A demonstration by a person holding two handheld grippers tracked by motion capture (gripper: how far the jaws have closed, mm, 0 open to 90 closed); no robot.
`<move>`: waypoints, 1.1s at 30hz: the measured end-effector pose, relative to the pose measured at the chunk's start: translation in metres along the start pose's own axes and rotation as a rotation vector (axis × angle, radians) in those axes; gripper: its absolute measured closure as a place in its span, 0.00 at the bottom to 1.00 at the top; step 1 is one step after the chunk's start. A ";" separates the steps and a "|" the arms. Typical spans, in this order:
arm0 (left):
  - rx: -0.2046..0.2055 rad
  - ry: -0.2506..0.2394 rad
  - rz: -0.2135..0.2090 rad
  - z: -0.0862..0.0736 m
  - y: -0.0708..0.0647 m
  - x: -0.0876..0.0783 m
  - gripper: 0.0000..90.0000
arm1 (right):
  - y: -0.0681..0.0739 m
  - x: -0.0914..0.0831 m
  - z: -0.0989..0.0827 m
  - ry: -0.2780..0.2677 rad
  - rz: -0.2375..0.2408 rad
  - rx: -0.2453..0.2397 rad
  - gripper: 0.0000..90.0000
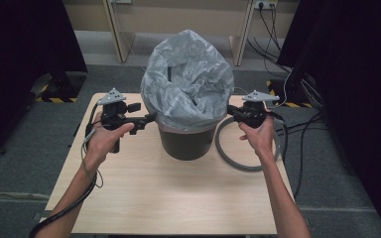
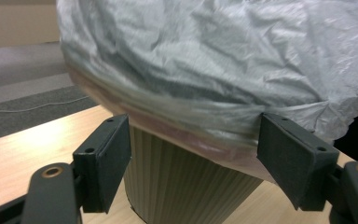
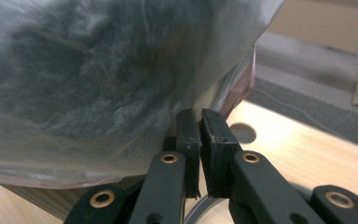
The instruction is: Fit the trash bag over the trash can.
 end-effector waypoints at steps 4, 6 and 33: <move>0.012 0.005 0.009 -0.003 0.003 -0.002 0.29 | -0.004 0.004 -0.005 0.017 -0.010 0.016 0.86; 0.007 -0.013 0.012 0.000 0.005 -0.007 0.29 | -0.009 -0.005 -0.001 0.005 -0.042 0.019 0.80; -0.066 -0.080 0.060 0.030 0.022 -0.023 0.20 | 0.000 -0.014 0.071 -0.095 -0.033 0.089 0.61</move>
Point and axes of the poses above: each handheld gripper's, and its own axes: x roughly forward along the jaws, z roughly out of its top, y roughly to its left, the point moved 7 cm from there along x, roughly forward along the jaws, and after that the axes turned 5 degrees about y, right-handed, at the moved point
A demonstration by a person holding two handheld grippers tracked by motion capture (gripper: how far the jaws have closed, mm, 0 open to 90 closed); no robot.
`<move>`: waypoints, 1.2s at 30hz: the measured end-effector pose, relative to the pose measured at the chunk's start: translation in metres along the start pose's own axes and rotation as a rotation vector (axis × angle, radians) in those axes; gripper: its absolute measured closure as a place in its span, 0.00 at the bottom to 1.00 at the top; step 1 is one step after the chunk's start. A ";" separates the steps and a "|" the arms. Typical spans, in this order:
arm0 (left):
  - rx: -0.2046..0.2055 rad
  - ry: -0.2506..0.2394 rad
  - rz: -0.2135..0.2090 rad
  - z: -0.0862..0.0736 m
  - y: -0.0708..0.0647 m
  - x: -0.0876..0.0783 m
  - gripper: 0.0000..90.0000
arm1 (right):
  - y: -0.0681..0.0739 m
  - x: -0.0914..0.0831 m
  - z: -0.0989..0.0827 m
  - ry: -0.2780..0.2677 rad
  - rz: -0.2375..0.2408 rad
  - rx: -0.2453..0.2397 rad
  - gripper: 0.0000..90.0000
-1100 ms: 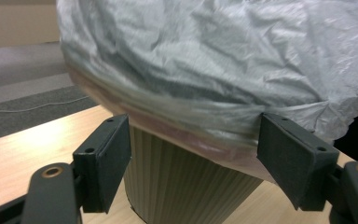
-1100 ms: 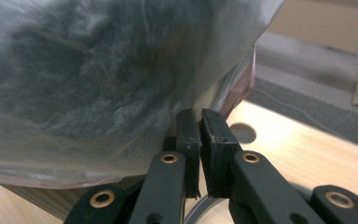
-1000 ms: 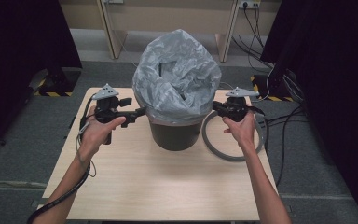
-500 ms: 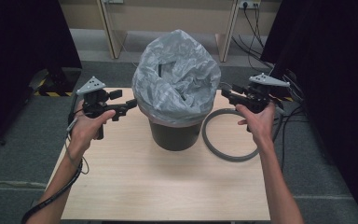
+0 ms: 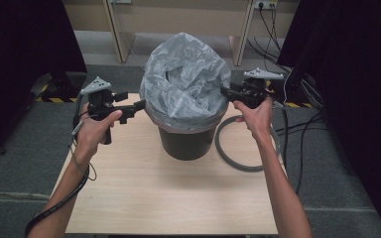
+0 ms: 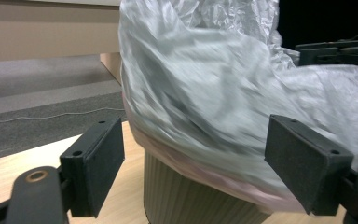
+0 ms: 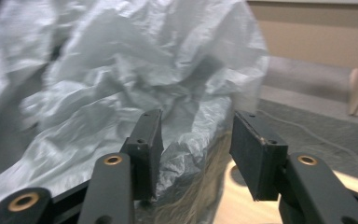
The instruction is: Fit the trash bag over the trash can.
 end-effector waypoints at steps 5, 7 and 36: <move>-0.056 0.021 -0.002 -0.001 0.009 0.010 0.18 | -0.010 0.012 0.007 -0.001 -0.030 0.003 0.59; -0.077 0.026 -0.012 -0.002 0.010 0.016 0.18 | -0.011 0.014 0.008 -0.002 -0.035 0.005 0.59; 0.134 0.073 -0.120 -0.044 -0.006 0.027 1.00 | -0.007 0.011 0.004 -0.013 -0.016 0.002 0.58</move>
Point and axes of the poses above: each handheld gripper's, and its own axes: x roughly forward along the jaws, z roughly out of its top, y roughly to its left, the point moved 7 cm from there along x, roughly forward along the jaws, and after that the axes turned 5 degrees about y, right-handed, at the moved point
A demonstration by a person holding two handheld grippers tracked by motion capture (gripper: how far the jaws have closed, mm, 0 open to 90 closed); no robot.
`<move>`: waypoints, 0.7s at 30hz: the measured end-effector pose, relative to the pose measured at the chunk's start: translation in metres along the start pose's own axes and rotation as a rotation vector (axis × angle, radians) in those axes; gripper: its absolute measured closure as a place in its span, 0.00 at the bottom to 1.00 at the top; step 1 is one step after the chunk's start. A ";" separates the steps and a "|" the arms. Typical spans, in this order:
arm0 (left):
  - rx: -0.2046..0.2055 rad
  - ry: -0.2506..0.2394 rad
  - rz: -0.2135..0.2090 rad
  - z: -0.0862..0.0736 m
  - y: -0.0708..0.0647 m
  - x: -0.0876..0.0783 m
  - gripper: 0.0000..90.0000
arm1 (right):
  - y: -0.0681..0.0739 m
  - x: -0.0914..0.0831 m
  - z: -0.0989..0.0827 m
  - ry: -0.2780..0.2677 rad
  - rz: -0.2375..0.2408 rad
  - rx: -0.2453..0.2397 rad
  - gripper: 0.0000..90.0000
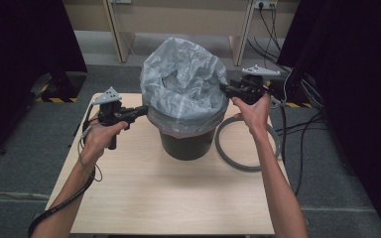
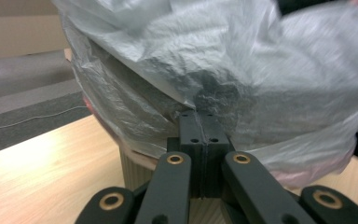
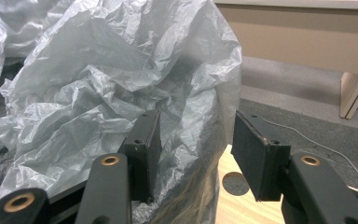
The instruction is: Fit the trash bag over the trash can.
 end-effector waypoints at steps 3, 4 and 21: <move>0.006 0.041 0.016 -0.018 0.004 0.010 1.00 | 0.001 -0.002 0.000 -0.004 0.003 -0.005 0.58; 0.008 0.056 0.023 -0.024 0.006 0.013 1.00 | 0.001 -0.003 -0.001 -0.006 0.003 -0.006 0.58; -0.023 -0.051 0.063 -0.006 0.011 -0.020 0.63 | 0.020 -0.025 -0.007 0.050 0.034 0.005 0.52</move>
Point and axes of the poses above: each handheld gripper's, and its own axes: x roughly forward along the jaws, z roughly out of its top, y roughly to its left, the point moved 7 cm from there along x, roughly forward along the jaws, and after that the axes turned 5 degrees about y, right-handed, at the moved point
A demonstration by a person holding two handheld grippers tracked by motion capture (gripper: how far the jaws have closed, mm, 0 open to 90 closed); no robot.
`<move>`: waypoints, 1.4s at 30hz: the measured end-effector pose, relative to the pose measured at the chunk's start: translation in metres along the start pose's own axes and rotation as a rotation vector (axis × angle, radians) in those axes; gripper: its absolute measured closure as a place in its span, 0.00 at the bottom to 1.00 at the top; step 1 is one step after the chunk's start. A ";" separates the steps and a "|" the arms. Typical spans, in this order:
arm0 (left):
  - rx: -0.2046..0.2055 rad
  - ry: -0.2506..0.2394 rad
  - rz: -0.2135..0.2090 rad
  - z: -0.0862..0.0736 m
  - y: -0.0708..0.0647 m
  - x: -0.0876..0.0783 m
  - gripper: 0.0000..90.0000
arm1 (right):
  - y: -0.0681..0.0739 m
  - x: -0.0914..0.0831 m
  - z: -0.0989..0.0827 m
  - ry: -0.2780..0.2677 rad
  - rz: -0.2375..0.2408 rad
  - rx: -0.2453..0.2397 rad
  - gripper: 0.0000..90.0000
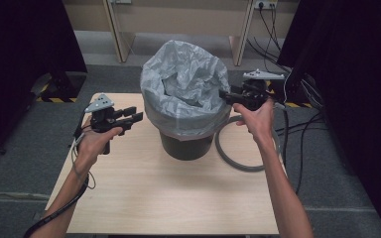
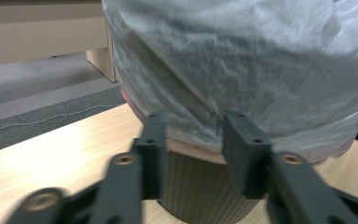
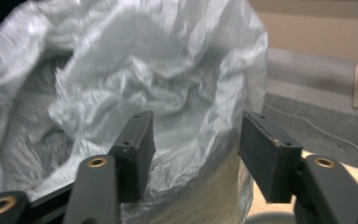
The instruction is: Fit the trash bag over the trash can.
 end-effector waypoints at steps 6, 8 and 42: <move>-0.018 -0.016 -0.004 0.006 0.000 -0.003 0.51 | -0.018 0.018 0.009 -0.016 -0.081 -0.014 0.61; -0.031 -0.021 -0.005 0.007 0.001 -0.004 0.49 | -0.027 0.024 0.016 -0.045 -0.118 -0.024 0.56; -0.047 -0.017 0.017 0.006 0.011 -0.011 0.45 | -0.010 0.005 0.027 -0.030 -0.067 -0.046 0.48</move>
Point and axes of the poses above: each handheld gripper's, and its own axes: x roughly forward along the jaws, z roughly out of its top, y roughly to its left, the point moved 7 cm from there along x, roughly forward along the jaws, and after that the axes turned 5 degrees about y, right-handed, at the moved point
